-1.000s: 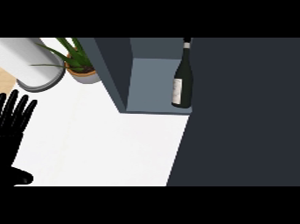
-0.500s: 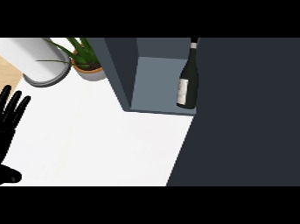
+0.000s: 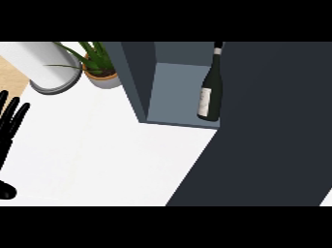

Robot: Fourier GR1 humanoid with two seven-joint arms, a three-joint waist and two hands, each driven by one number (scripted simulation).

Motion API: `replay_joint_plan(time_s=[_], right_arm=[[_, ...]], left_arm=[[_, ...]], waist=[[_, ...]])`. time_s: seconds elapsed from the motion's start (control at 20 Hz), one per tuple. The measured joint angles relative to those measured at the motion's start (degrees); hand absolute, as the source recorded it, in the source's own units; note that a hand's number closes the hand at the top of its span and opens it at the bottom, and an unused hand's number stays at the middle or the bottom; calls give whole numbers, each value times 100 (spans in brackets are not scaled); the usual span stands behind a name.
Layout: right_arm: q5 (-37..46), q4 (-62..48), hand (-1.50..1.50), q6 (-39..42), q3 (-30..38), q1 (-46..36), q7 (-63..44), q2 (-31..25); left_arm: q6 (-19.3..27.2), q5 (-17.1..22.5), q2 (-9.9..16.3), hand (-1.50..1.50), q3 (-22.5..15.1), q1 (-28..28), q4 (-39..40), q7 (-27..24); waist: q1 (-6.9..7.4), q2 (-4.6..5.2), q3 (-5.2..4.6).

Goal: Pick up the wine, place it into the cabinet and close the cabinet

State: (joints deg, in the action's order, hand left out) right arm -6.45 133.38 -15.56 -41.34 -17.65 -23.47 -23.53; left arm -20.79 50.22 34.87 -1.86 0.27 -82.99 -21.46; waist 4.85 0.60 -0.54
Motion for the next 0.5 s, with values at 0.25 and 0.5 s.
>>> replay_joint_plan(time_s=[0.25, 0.5], right_arm=[[-91, -1313, 150, -250, 222, -1560, -792, 1296], [-408, -2763, 150, -569, 602, -2899, -935, 1995]], left_arm=[[-60, -18, -2, -150, 121, 64, 141, -53], [-136, 52, 62, -150, 303, 31, 284, 46]], waist=[[-112, -22, 28], [-231, -30, 54]])
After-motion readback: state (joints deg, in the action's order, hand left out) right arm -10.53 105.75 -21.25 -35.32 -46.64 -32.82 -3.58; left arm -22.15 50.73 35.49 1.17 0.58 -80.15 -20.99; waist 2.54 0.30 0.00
